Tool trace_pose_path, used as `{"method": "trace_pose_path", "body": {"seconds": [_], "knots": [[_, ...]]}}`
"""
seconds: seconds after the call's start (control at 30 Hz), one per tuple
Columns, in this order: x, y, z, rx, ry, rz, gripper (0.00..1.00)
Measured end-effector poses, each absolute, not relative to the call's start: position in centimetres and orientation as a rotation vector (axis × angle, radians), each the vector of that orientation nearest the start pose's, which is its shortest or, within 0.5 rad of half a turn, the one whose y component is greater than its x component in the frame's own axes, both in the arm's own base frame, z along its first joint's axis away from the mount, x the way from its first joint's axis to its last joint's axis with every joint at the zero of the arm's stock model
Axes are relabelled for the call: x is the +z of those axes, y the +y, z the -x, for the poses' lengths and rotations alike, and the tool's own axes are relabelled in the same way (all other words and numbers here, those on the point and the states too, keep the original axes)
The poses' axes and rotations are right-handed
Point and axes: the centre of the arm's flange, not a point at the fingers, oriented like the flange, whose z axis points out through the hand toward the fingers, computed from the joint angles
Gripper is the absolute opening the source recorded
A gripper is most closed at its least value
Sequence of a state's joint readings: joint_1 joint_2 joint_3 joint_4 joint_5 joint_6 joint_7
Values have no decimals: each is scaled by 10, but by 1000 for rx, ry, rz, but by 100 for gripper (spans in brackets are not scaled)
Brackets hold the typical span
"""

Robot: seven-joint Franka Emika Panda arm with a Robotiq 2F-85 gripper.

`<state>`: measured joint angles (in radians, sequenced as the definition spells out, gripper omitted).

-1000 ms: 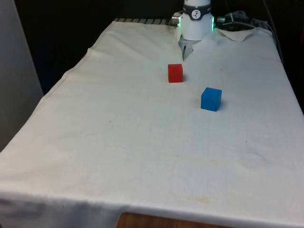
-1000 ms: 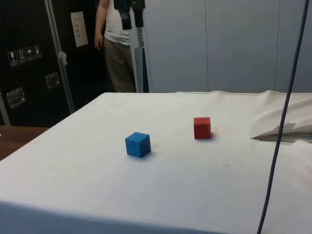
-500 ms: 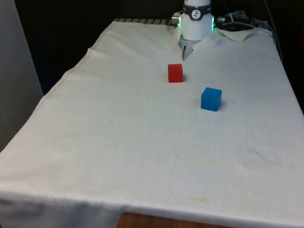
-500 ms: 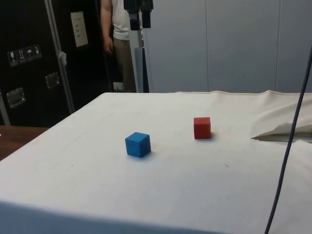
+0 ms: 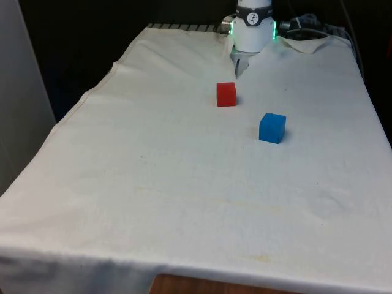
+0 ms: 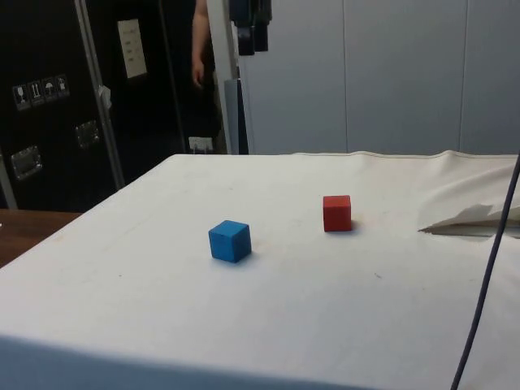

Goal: Stack the two cubes.

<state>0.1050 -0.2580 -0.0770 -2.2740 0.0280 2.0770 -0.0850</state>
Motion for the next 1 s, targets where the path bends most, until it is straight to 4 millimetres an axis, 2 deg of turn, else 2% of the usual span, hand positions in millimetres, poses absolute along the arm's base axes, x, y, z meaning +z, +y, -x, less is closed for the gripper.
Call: {"method": "trace_pose_path", "body": {"seconds": [0.8,1.0], "knots": [[440,11,-431,-24,-288,3177,100],[426,11,-420,-11,-333,3205,100]]}}
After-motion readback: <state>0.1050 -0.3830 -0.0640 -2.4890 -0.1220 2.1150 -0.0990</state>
